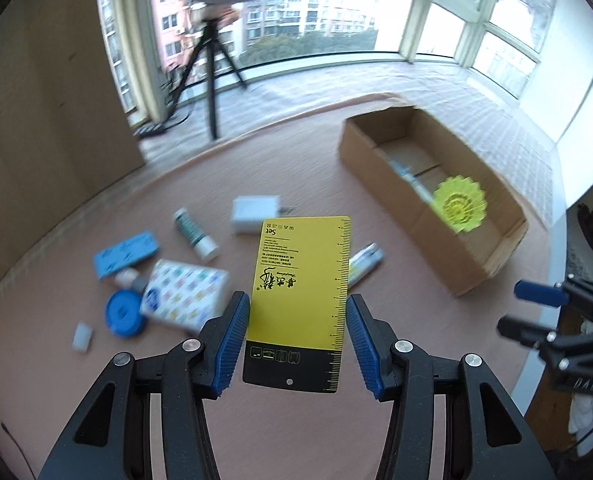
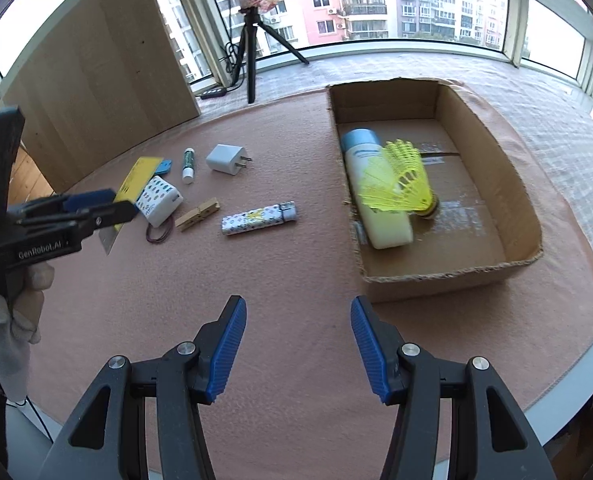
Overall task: Organize objects
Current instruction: 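Carry the ruler card with the left gripper and drop it in the box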
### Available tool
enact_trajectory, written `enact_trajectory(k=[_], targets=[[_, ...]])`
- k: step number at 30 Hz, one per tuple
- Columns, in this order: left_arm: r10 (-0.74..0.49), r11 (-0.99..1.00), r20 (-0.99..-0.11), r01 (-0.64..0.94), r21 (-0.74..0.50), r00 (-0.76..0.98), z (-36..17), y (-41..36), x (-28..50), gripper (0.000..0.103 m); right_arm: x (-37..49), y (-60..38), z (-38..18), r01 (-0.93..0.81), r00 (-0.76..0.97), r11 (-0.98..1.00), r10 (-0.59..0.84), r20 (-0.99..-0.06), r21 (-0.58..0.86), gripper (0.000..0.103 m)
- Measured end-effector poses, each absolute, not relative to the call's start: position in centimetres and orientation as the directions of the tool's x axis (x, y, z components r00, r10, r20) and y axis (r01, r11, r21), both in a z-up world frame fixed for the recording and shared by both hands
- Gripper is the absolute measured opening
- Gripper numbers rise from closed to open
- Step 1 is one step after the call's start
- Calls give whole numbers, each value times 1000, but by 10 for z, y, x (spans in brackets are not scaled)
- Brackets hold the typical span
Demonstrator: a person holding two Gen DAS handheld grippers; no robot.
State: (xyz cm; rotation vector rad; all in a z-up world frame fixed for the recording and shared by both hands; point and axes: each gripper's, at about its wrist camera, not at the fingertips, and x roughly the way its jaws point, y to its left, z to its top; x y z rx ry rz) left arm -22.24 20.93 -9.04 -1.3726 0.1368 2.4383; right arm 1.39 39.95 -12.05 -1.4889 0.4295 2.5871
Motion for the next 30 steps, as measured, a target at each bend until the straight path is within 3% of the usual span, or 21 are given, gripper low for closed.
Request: enact_trajectory(k=[16,25,26,27,28,30], targets=[[408,-826,-807,-549,-127,-427,-74,401,-258,54,59,460,-131,-367,-480,-912,19,-877,181,51],[441,-799,-804,-582,-150,-398,-76,441,-262,54,70,476,-137,-408,-464,-894,29,-885,185,51],[443,-799,-805,-582,-155,-395,-76,443,-263,57,71,476,-137,-409,-463,-893,27,-886,187,51],[444,-797,-808,-582,-161,-386,-77,444,-263,69,71,475,-137,-409,-462,-893,26,-886,187,51],[446,-797,-809,-582,-164,-383,-77,444,-263,74,71,475,-138,-409,-461,-893,26,-887,187,51],[450,-798,-801,-581,-161,-395,-74,441,-262,76,71,473,-138,-405,-461,-895,20,-887,190,51]])
